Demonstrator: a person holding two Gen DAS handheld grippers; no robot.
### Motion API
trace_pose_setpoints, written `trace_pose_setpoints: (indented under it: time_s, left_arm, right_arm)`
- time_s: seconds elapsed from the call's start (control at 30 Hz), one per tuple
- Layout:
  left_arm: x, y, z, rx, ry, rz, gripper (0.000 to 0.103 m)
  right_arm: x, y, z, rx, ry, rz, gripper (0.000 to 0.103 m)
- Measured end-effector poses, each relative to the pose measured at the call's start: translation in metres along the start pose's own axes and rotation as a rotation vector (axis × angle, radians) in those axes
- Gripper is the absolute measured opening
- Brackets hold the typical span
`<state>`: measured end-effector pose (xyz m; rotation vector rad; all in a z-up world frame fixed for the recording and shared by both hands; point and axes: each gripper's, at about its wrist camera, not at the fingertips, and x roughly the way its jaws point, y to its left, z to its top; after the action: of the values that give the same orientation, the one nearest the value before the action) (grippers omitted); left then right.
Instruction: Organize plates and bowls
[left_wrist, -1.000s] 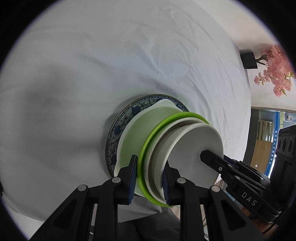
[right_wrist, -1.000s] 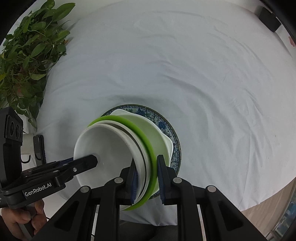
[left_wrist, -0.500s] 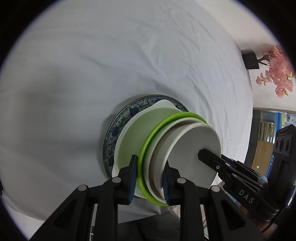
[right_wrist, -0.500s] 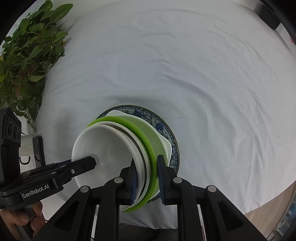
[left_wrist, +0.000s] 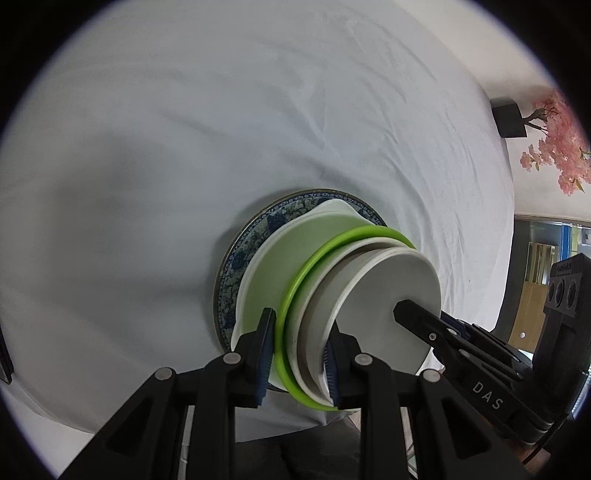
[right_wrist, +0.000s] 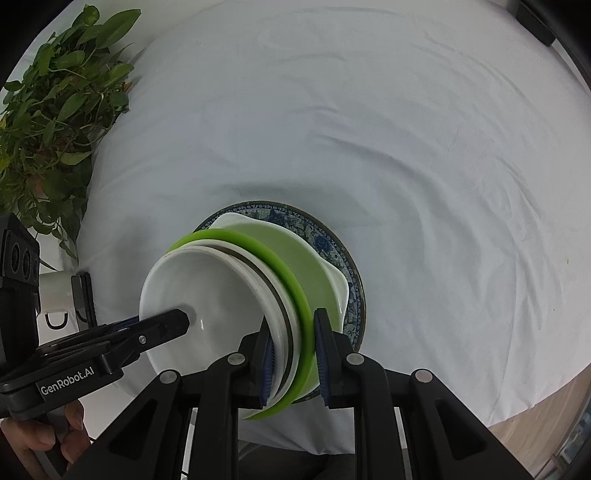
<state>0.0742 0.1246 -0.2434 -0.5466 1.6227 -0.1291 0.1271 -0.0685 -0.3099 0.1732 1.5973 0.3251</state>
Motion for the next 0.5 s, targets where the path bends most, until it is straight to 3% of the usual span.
trace_pose_setpoints:
  time_s: [0.17,0.27,0.33,0.4,0.43,0.5]
  left_arm:
    - [-0.009,-0.005,-0.003,0.027,-0.031,0.024,0.028]
    - [-0.026,-0.005,-0.005,0.034,-0.093,0.058,0.049]
    - [-0.040,-0.006,-0.007,0.044,-0.139,0.055,0.051]
    - [-0.055,-0.010,-0.011,0.068,-0.183,0.066,0.052]
    - [-0.066,-0.013,-0.015,0.089,-0.229,0.080,0.053]
    - [-0.083,-0.020,-0.022,0.131,-0.318,0.120,0.066]
  right_arm:
    - [-0.002,-0.004,-0.002,0.016,-0.006,0.025,0.020]
    - [-0.007,-0.002,-0.004,0.003,-0.021,0.009,0.021]
    - [-0.017,0.002,-0.007,-0.017,-0.042,0.007,0.030]
    - [-0.032,0.008,-0.009,-0.042,-0.077,-0.004,0.054]
    - [-0.040,0.010,-0.011,-0.054,-0.099,-0.009,0.059]
    - [-0.056,0.013,-0.013,-0.068,-0.132,-0.024,0.075]
